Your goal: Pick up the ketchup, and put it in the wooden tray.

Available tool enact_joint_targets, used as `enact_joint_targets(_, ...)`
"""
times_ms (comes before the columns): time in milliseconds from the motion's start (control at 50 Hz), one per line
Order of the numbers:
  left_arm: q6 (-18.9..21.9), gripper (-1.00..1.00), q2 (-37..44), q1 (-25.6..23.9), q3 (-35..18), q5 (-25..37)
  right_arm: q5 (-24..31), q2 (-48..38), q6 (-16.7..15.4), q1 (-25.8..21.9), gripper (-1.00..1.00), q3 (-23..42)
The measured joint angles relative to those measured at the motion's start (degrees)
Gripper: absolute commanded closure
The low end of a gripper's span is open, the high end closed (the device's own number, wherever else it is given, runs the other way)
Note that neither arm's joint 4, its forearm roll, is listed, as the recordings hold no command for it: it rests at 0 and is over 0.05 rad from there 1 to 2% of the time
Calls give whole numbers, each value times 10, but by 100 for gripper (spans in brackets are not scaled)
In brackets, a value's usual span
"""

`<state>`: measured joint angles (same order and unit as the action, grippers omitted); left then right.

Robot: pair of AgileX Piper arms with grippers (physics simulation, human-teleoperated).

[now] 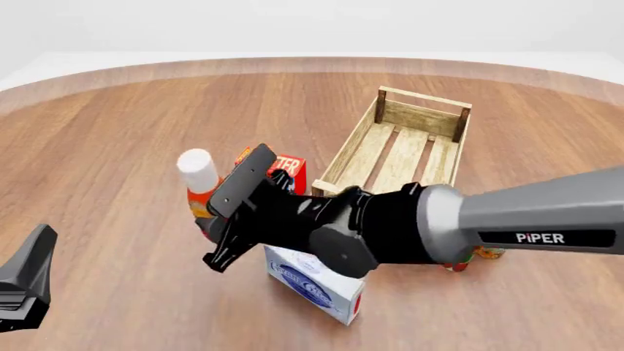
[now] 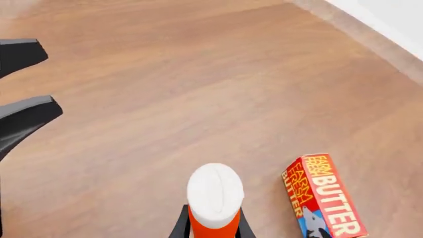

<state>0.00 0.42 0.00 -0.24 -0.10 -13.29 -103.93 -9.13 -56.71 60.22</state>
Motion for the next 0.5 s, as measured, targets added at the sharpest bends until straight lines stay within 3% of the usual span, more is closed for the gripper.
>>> enact_joint_targets(500, 0, -100, 0, 0, 0, 0, 50, 97, -5, 151, 100, -21)
